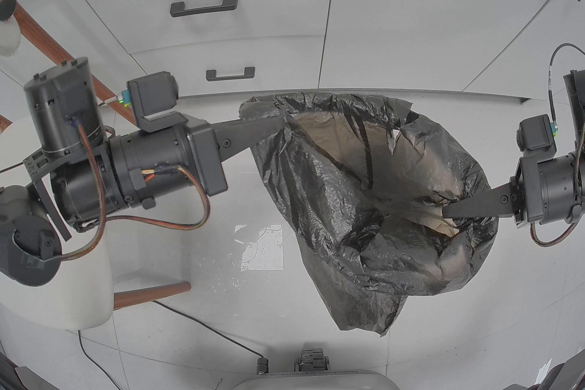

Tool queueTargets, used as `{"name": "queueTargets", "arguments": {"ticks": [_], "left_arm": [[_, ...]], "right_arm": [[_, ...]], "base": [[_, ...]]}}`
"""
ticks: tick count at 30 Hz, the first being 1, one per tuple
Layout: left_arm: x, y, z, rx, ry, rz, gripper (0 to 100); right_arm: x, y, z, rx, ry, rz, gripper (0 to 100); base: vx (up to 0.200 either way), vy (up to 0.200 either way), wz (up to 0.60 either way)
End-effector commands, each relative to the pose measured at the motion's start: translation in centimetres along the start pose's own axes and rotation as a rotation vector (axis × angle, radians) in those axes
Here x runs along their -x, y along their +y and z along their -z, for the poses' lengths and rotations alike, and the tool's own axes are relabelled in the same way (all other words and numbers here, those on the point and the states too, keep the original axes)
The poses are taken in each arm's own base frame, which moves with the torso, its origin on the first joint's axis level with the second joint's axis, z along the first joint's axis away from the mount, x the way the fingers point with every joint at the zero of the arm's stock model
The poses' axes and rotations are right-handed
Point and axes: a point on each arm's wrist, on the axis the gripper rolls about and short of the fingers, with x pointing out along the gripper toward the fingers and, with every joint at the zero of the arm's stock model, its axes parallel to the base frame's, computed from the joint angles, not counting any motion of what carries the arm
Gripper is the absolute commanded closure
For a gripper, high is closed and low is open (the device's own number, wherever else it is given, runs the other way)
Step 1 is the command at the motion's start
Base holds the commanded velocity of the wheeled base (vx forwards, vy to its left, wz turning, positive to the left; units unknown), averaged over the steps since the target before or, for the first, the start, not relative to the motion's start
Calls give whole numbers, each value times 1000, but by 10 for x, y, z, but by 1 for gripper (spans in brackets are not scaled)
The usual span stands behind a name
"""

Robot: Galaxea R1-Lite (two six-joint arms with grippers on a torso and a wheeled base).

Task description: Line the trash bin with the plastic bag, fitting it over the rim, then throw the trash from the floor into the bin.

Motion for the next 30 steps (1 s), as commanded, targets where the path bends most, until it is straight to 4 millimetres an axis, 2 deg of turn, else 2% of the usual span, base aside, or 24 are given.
{"name": "queueTargets", "arguments": {"ticks": [1,5,8,13,17,19,28,30], "left_arm": [[-17,6,9,23,35,8,100],[-26,13,14,30,49,4,100],[-42,23,18,37,61,0,100],[-64,40,19,36,55,-15,100],[-71,59,18,27,42,-55,100],[-73,66,18,12,31,-69,100],[-70,62,2,-4,-17,-72,100],[-70,61,2,-12,-17,-73,100]], "right_arm": [[3,-9,1,-4,-3,34,100],[5,-14,-1,6,-12,52,100],[7,-21,-4,5,-29,77,100],[4,-40,-11,16,-31,129,100],[5,-45,-14,11,-43,142,100],[5,-45,-14,9,-45,144,100],[6,-45,-16,13,-50,134,100],[7,-44,-16,13,-52,133,100]], "base": [[0,0,0],[0,0,0],[0,0,0],[0,0,0],[0,0,0],[200,0,0],[200,0,0],[0,0,0]]}}
